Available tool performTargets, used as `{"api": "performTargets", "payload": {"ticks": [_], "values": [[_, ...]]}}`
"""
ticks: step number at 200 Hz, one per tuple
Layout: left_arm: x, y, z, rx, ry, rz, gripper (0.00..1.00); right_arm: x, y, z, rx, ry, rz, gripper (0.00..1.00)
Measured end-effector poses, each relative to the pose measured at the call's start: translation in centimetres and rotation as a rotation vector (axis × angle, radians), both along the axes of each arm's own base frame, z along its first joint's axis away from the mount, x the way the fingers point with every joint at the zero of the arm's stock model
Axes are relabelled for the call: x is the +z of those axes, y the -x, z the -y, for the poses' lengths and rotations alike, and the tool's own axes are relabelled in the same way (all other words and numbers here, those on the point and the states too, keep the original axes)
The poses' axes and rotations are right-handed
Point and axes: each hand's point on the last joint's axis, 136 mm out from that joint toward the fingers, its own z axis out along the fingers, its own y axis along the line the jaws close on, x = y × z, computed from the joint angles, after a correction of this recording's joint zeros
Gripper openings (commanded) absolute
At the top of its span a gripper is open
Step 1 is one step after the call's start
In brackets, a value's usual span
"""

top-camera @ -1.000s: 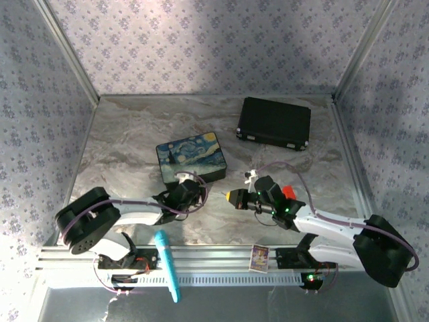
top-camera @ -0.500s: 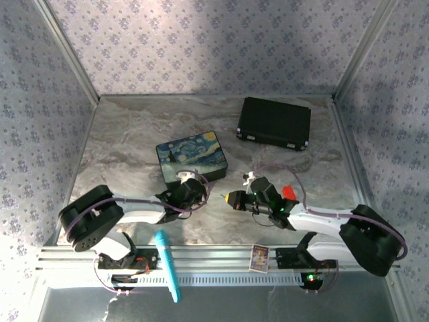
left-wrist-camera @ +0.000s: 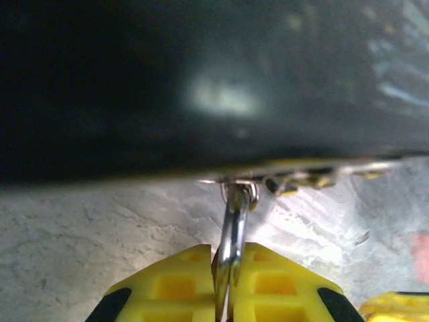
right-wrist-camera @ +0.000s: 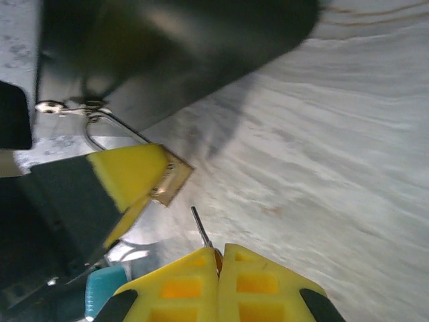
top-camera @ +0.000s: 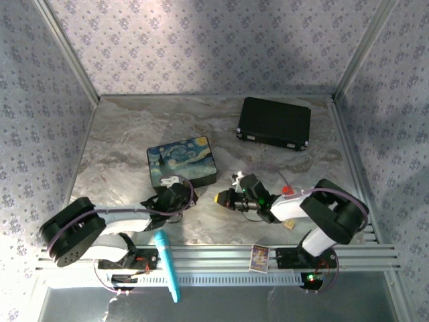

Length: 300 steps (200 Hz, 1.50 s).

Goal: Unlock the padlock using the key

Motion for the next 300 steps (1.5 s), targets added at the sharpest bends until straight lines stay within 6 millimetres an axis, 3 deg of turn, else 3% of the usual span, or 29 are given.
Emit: {"api": "performTargets", "payload": {"ticks": [54, 94, 149, 179, 300], "values": [[1.7, 0.5, -0.5, 0.061, 0.126, -0.036, 0.02, -1.7, 0.2, -2.2, 0.029, -0.081, -0.080, 0.00], [3.0, 0.3, -1.6, 0.114, 0.192, -0.039, 0.01, -0.5, 0.2, -3.2, 0.050, -0.157, -0.071, 0.00], [1.8, 0.9, -2.4, 0.145, 0.214, -0.091, 0.00, 0.4, 1.0, -5.1, 0.101, -0.220, -0.062, 0.00], [2.1, 1.0, -2.5, 0.153, 0.236, -0.089, 0.00, 1.1, 1.0, -5.4, 0.106, -0.251, -0.050, 0.00], [2.7, 0.7, -3.1, 0.183, 0.279, -0.082, 0.00, 0.6, 1.2, -6.1, 0.117, -0.265, -0.074, 0.00]]}}
